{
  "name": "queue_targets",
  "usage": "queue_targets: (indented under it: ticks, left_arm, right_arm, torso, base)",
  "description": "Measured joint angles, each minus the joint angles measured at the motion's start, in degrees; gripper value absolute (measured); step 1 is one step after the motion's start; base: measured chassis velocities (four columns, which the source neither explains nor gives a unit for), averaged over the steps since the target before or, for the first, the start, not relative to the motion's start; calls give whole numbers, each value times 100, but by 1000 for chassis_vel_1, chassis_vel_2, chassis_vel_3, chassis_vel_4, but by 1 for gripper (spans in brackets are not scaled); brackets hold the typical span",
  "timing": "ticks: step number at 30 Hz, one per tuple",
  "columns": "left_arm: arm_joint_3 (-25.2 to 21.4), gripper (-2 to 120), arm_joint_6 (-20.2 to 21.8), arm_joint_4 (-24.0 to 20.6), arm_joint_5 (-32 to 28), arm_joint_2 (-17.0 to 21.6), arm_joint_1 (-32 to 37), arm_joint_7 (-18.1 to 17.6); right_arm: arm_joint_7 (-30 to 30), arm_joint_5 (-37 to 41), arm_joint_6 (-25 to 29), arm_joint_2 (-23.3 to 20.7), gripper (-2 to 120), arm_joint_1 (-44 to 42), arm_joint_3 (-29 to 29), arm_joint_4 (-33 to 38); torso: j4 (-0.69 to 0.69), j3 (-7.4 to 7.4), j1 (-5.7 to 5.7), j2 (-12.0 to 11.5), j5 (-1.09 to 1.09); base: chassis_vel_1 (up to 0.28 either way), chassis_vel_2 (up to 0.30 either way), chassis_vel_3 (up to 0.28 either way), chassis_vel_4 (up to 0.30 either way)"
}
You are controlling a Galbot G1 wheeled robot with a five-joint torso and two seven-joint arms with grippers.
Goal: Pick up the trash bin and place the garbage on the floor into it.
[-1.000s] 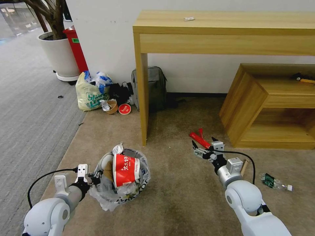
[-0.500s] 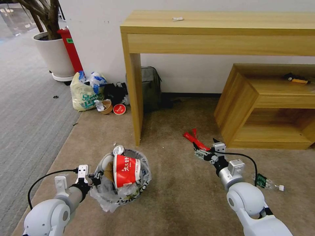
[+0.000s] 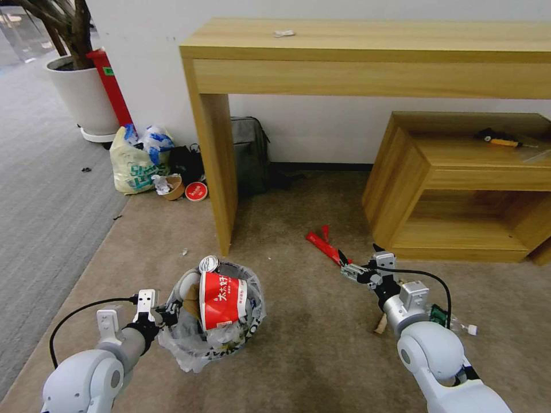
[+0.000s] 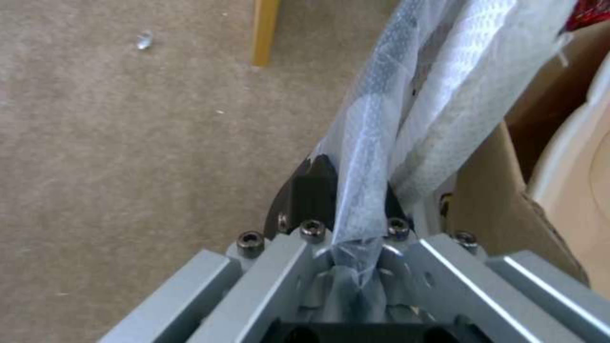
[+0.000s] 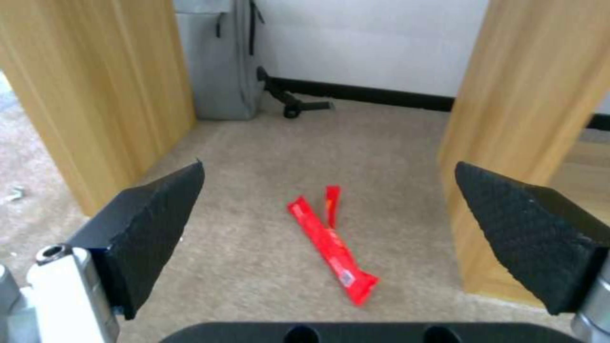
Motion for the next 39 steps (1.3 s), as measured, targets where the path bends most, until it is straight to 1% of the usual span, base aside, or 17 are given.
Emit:
queue_targets:
  ticks: [21, 25, 31, 33, 35, 36, 38, 39]
  left_arm:
    - [10, 0, 0, 60, 40, -16, -18, 100]
    - [11, 0, 0, 63, 48, -21, -18, 114]
    - [16, 0, 0, 63, 62, -29, -15, 138]
    - [15, 0, 0, 64, 64, -27, -15, 138]
    - [11, 0, 0, 63, 65, -22, -17, 140]
    - [11, 0, 0, 63, 65, -22, -17, 140]
    - [9, 0, 0, 62, 67, -17, -17, 148]
    - [9, 0, 0, 62, 67, -17, -17, 148]
  right_arm:
    - [-45, -101, 88, 5, 100, -112, 117, -65]
    - [-47, -155, 137, 19, 100, -137, 129, -108]
    - [-69, -166, 178, 2, 100, -179, 179, -158]
    - [-170, -164, 185, -20, 100, -211, 273, -227]
    - [-556, -169, 228, -68, 100, -284, 519, -375]
    - [-556, -169, 228, -68, 100, -284, 519, -375]
    - [-1042, -208, 386, -199, 100, -345, 791, -593]
    - [-1042, -208, 386, -199, 100, -345, 791, -593]
  torso:
    - [-1, 0, 0, 0, 1]
    - [1, 0, 1, 0, 0]
    - [-1, 0, 0, 0, 2]
    - [0, 0, 0, 0, 0]
    - [1, 0, 1, 0, 1]
    - [1, 0, 1, 0, 1]
    - [1, 0, 0, 0, 1]
    - [1, 0, 0, 0, 1]
  base:
    - [-170, -176, 166, 164]
    - [-119, -153, 150, 175]
    - [-85, -99, 76, 78]
    - [0, 0, 0, 0]
    - [0, 0, 0, 0]
    - [0, 0, 0, 0]
    - [0, 0, 0, 0]
    - [0, 0, 0, 0]
